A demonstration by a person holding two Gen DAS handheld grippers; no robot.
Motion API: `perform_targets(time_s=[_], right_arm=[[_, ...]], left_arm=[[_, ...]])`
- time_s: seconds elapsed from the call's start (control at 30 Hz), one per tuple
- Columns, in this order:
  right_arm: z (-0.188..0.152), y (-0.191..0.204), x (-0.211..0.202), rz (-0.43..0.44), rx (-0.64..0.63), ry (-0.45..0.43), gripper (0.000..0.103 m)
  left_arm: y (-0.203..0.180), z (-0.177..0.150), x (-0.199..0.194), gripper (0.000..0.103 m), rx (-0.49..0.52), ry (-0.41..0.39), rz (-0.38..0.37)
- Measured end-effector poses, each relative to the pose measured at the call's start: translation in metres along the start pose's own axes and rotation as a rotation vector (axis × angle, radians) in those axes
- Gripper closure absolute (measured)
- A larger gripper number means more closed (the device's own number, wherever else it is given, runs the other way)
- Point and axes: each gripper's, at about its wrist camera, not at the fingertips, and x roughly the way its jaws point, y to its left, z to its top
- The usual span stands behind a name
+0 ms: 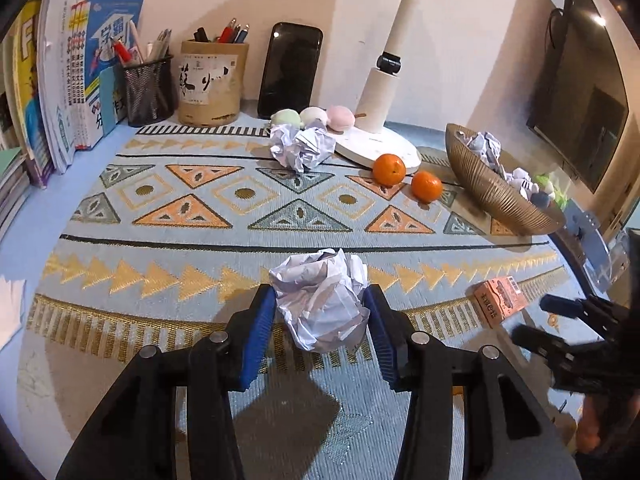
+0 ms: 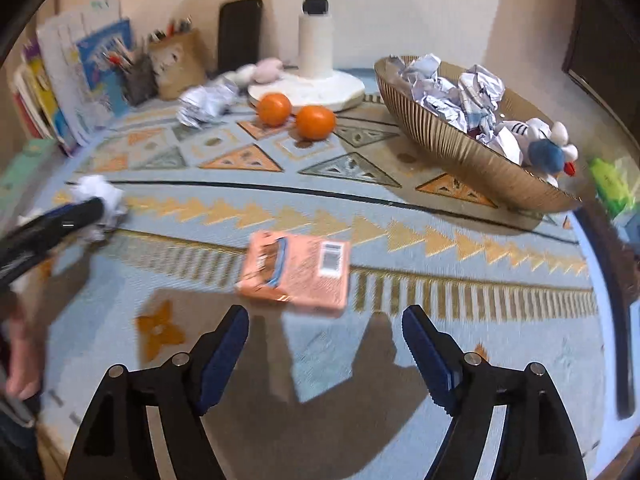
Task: Organize objects
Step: 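Close the right tool firmly on the snack box while the left tool holds its paper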
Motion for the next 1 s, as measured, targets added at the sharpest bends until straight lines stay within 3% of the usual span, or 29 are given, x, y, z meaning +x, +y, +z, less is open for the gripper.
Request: perform_targets(time_s=[0.1, 0.2, 0.4, 0.53, 0.67, 0.8, 1.0], right_arm=[[0.009, -0.001, 0.011, -0.012, -0.04, 0.016, 0.033], [0.024, 0.002, 0.022, 0.036, -0.033, 0.013, 0.037], [0.045, -0.001, 0.036, -0.017, -0.023, -0.021, 0.036], [0.052, -0.015, 0.042, 0.003, -0.031, -0.01, 0.027], [0.058, -0.022, 0.051, 0.056, -0.025, 0.004, 0.028], [0.047, -0.019, 0.039, 0.065, -0.006, -0.017, 0.063], [0.007, -0.011, 0.012, 0.057, 0.013, -0.014, 0.063]], left_arm=[[-0.002, -0.001, 0.001, 0.058, 0.006, -0.001, 0.001], [-0.003, -0.001, 0.001, 0.058, 0.018, -0.004, 0.0], [-0.006, -0.002, 0.001, 0.058, 0.037, -0.006, 0.005], [-0.005, -0.002, 0.002, 0.058, 0.036, -0.002, -0.002], [-0.005, -0.001, 0.002, 0.058, 0.031, -0.003, -0.003], [-0.004, -0.001, 0.002, 0.058, 0.026, -0.002, -0.002], [-0.005, -0.002, 0.002, 0.058, 0.034, -0.003, -0.004]])
